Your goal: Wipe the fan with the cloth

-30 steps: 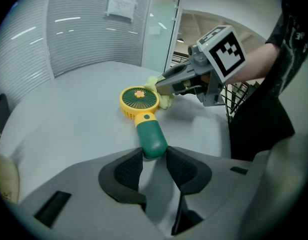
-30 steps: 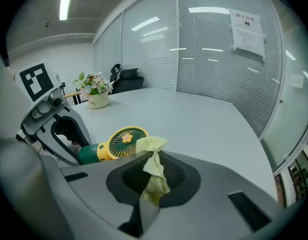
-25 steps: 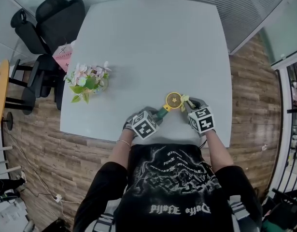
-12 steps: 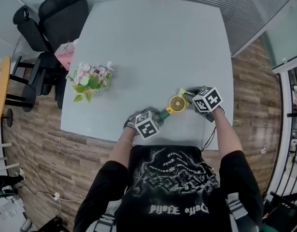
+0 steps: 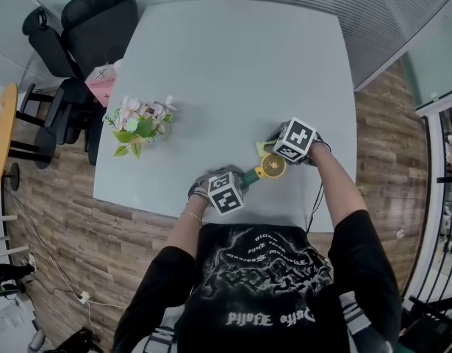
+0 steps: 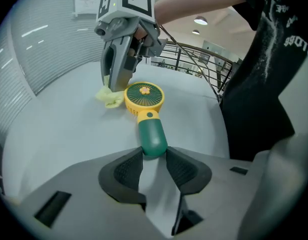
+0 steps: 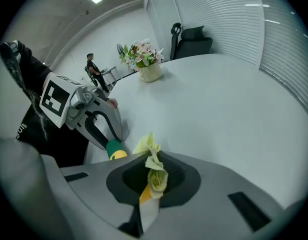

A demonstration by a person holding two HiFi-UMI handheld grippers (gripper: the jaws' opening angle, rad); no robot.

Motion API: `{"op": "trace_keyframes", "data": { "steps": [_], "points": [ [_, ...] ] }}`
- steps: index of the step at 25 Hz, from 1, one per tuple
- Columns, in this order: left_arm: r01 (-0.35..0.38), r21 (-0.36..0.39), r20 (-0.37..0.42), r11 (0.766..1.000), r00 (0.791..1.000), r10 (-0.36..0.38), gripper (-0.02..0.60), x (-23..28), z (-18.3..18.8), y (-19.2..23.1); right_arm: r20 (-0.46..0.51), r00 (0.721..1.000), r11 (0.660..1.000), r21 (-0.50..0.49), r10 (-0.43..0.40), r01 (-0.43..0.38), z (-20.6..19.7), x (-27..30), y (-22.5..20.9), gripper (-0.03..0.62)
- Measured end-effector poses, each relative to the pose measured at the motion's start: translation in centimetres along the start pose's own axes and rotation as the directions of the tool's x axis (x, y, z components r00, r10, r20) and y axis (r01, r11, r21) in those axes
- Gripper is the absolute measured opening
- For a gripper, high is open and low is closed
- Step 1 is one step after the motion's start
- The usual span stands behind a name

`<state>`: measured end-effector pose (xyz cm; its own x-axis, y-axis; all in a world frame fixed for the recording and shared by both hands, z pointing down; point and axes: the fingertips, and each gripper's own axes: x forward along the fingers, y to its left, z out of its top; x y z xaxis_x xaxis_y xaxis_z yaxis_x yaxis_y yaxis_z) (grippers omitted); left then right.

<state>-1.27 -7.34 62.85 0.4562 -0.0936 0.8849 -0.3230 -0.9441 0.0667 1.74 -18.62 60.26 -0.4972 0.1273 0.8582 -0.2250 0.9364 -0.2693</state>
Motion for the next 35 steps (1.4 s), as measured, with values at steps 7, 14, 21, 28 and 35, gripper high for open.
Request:
{"op": "trace_keyframes", "data": {
  "steps": [7,14,21,28,35],
  "points": [
    [0.051,-0.056,-0.007,0.997,0.999,-0.051,0.164,0.0,0.0,0.1,-0.163,0.98,0.983,-0.123,0.115,-0.136,1.1,2.7,3.4,0.029],
    [0.039,-0.081,-0.026,0.996,0.999,-0.041,0.164,0.1,-0.2,0.3,-0.247,0.96,0.979,-0.118,0.133,-0.166,0.8,3.4,4.6,0.029],
    [0.03,-0.116,-0.03,0.993,0.999,-0.034,0.16,0.2,-0.2,0.4,-0.249,0.953,0.966,-0.147,0.174,-0.215,1.7,4.4,7.2,0.029],
    [0.024,-0.142,-0.02,0.99,0.999,-0.027,0.16,0.2,-0.2,0.4,-0.223,0.961,0.97,-0.139,0.164,-0.198,2.7,5.2,8.7,0.028],
    [0.021,-0.178,0.017,0.984,1.0,-0.018,0.164,0.1,-0.1,0.1,0.142,0.967,0.977,-0.006,0.212,-0.213,4.8,0.2,8.4,0.029]
  ]
}}
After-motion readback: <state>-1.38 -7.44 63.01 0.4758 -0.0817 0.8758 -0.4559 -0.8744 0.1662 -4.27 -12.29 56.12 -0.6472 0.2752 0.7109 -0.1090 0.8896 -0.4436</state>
